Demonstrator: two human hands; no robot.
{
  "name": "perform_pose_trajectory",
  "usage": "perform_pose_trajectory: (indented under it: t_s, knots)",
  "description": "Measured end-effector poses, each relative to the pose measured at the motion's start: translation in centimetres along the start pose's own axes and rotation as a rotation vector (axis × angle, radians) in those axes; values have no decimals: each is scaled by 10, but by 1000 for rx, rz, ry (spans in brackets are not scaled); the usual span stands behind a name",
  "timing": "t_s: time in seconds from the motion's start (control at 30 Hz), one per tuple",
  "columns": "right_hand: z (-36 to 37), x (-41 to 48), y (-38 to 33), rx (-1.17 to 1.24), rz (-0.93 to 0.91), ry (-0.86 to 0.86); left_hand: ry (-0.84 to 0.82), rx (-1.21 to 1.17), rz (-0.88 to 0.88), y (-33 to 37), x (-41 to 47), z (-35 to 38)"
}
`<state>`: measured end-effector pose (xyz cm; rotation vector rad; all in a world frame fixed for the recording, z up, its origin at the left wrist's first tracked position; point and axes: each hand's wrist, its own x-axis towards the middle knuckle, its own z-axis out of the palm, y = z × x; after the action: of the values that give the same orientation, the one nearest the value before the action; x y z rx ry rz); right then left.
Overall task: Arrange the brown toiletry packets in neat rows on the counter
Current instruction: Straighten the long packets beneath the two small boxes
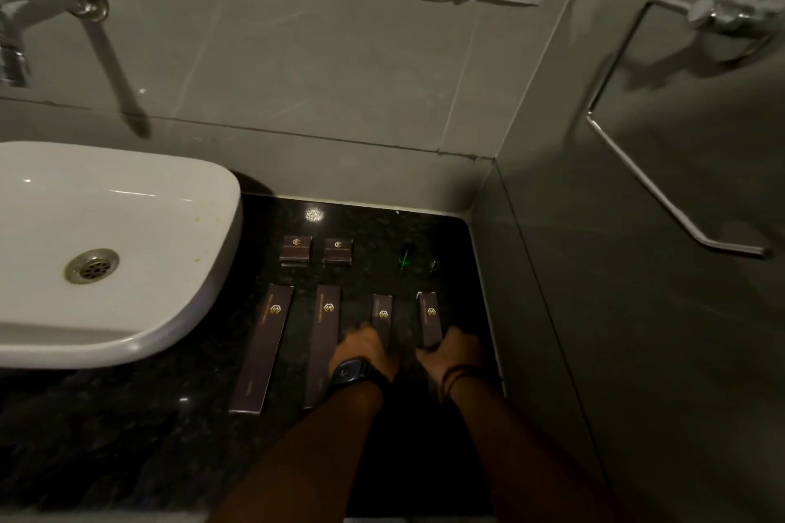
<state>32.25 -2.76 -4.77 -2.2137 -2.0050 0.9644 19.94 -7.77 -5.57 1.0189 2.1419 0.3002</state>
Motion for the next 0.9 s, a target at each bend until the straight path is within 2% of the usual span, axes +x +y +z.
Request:
perform_pose_trajectory:
  t_s: [0.7, 0.9]
  knots:
    - [0, 9, 18, 24, 54, -19, -98, 45, -33, 17, 8, 9]
    - [1, 8, 16, -10, 45, -13, -51, 49, -16, 14, 9, 11]
